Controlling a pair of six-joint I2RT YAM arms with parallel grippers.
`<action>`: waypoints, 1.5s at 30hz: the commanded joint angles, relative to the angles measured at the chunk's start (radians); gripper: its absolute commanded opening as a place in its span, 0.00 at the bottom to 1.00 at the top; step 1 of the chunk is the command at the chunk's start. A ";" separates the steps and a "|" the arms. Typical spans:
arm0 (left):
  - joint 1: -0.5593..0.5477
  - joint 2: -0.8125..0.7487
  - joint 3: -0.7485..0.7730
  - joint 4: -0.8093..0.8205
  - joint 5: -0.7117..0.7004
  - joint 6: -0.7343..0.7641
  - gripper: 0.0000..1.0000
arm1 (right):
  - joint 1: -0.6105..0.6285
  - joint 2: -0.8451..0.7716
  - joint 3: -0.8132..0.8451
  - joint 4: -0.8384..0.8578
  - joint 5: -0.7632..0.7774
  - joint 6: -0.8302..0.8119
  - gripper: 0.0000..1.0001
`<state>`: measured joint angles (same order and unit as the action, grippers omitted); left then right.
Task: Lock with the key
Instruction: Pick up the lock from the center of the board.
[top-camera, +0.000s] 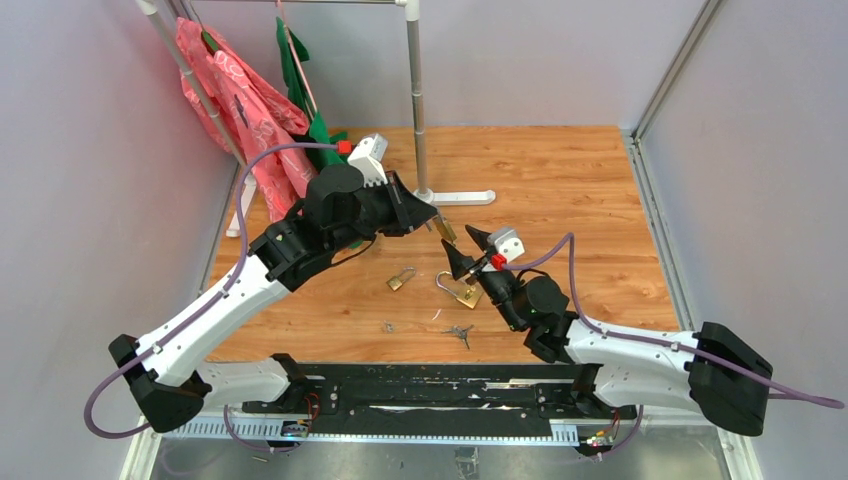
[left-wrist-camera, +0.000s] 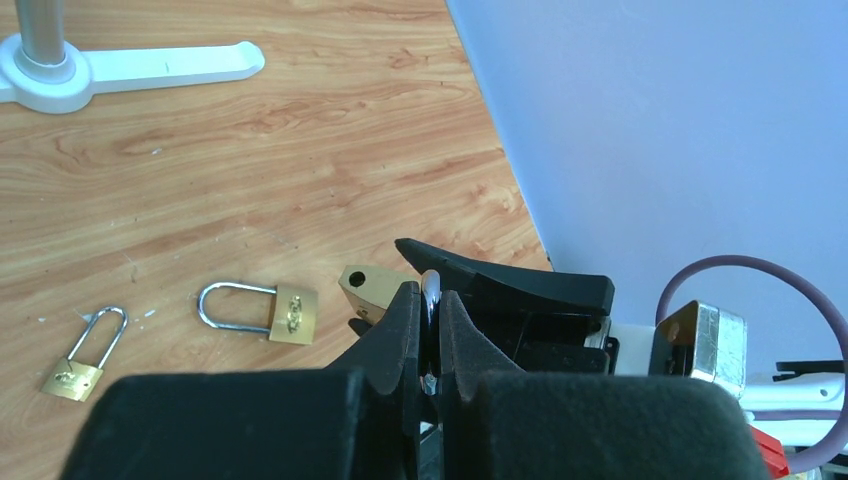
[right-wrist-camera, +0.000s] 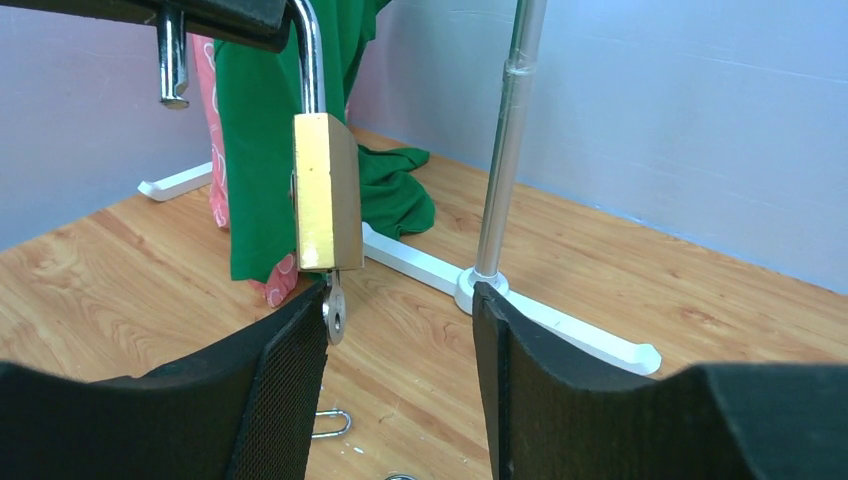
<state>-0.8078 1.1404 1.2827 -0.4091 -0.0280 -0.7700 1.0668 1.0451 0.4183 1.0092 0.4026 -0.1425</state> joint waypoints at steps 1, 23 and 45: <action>-0.001 -0.018 0.016 0.040 -0.013 -0.009 0.00 | 0.014 0.026 0.045 0.094 -0.009 -0.033 0.56; -0.001 -0.020 0.015 0.041 -0.003 -0.014 0.00 | 0.015 0.108 0.102 0.136 -0.080 -0.011 0.38; 0.000 -0.026 0.009 0.030 -0.017 -0.012 0.00 | 0.014 0.100 0.118 0.119 -0.113 0.002 0.01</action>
<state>-0.8078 1.1393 1.2827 -0.4221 -0.0303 -0.7704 1.0668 1.1580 0.5095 1.1034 0.2932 -0.1497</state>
